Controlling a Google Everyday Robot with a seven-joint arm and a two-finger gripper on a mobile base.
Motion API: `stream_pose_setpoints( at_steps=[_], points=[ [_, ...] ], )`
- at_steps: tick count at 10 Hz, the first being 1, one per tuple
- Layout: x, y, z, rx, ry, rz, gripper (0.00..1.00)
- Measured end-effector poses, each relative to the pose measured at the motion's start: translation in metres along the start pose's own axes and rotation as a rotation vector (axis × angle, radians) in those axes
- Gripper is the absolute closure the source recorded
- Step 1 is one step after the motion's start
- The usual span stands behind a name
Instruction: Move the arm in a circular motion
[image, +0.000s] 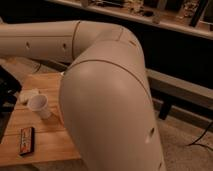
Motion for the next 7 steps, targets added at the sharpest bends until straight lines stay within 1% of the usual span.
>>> stream_pose_setpoints(
  at_steps=[1, 2, 3, 4, 5, 6, 7],
  points=[
    [0.033, 0.011, 0.009, -0.032, 0.055, -0.047, 0.35],
    [0.059, 0.012, 0.015, -0.044, 0.094, -0.073, 0.35],
    [0.091, 0.009, 0.022, -0.055, 0.144, -0.094, 0.35],
    [0.142, 0.005, 0.031, -0.078, 0.224, -0.107, 0.35],
    [0.171, 0.004, 0.035, -0.095, 0.270, -0.110, 0.35],
    [0.206, 0.001, 0.039, -0.112, 0.328, -0.112, 0.35],
    [0.236, -0.004, 0.041, -0.122, 0.376, -0.109, 0.35]
  ],
)
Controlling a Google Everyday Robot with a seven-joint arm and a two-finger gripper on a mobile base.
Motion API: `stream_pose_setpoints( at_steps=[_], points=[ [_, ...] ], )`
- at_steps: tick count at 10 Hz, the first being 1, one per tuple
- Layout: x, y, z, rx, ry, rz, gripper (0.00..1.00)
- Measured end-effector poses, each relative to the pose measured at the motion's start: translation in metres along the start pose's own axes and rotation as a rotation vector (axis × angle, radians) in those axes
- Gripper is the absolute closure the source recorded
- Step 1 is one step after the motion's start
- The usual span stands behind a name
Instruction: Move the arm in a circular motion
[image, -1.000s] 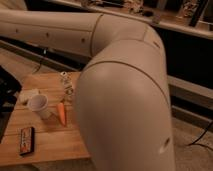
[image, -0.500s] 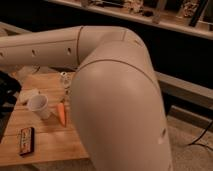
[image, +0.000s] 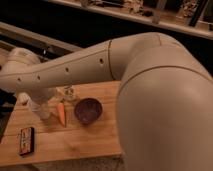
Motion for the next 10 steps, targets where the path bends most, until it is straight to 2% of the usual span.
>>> stream_pose_setpoints(
  at_steps=[1, 2, 3, 4, 5, 7, 9, 10],
  points=[
    [0.022, -0.009, 0.010, -0.002, 0.036, 0.018, 0.35],
    [0.044, -0.031, 0.020, 0.014, 0.069, 0.075, 0.35],
    [0.053, -0.046, 0.023, 0.029, 0.077, 0.120, 0.35],
    [0.067, -0.090, 0.026, 0.071, 0.080, 0.239, 0.35],
    [0.071, -0.113, 0.024, 0.092, 0.072, 0.299, 0.35],
    [0.075, -0.177, 0.015, 0.153, 0.041, 0.465, 0.35],
    [0.062, -0.229, -0.008, 0.219, -0.008, 0.577, 0.35],
    [0.052, -0.246, -0.021, 0.246, -0.036, 0.611, 0.35]
  ],
)
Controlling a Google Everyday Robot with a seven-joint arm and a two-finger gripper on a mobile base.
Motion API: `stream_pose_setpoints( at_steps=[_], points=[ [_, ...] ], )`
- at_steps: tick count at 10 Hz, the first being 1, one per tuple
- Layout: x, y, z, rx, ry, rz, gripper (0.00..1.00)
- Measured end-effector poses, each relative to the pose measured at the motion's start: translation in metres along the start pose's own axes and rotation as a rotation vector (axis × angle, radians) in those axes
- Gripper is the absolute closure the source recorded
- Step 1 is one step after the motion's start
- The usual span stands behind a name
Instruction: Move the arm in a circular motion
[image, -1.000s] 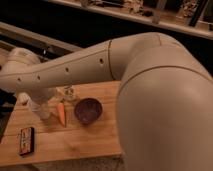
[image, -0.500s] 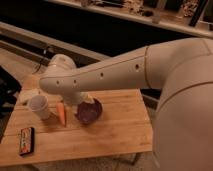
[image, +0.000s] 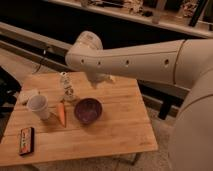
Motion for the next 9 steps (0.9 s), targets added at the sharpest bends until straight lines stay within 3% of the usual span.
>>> stream_pose_setpoints(
  at_steps=[1, 3, 4, 6, 9],
  points=[
    [-0.037, -0.012, -0.024, 0.031, -0.065, 0.052, 0.35],
    [-0.076, -0.007, -0.057, 0.047, -0.141, 0.073, 0.35],
    [-0.110, 0.020, -0.091, 0.047, -0.214, 0.057, 0.35],
    [-0.137, 0.066, -0.119, 0.022, -0.275, 0.009, 0.35],
    [-0.153, 0.174, -0.151, -0.074, -0.344, -0.122, 0.35]
  ],
)
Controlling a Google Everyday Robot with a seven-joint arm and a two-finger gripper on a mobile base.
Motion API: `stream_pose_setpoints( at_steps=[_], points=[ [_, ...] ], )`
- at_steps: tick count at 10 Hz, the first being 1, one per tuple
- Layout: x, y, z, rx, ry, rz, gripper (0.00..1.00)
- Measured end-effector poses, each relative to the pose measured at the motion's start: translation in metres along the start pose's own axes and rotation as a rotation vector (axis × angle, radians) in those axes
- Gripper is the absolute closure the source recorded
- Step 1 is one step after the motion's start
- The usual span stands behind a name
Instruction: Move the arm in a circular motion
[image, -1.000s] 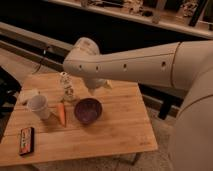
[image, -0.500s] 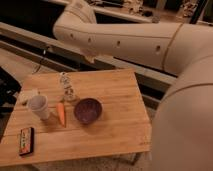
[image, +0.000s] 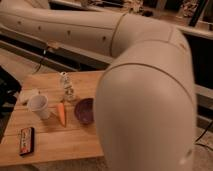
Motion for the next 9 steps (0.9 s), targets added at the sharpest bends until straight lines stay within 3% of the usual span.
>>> stream_pose_setpoints(
  at_steps=[2, 3, 4, 5, 7, 8, 9],
  points=[
    [0.013, 0.084, -0.002, -0.096, -0.007, -0.121, 0.35],
    [0.032, 0.117, 0.001, -0.137, 0.005, -0.186, 0.35],
    [0.047, 0.135, 0.003, -0.162, 0.017, -0.229, 0.35],
    [0.086, 0.157, 0.009, -0.196, 0.056, -0.319, 0.35],
    [0.136, 0.153, 0.023, -0.204, 0.122, -0.399, 0.35],
    [0.179, 0.131, 0.039, -0.195, 0.197, -0.438, 0.35],
    [0.207, 0.116, 0.048, -0.189, 0.248, -0.453, 0.35]
  ],
)
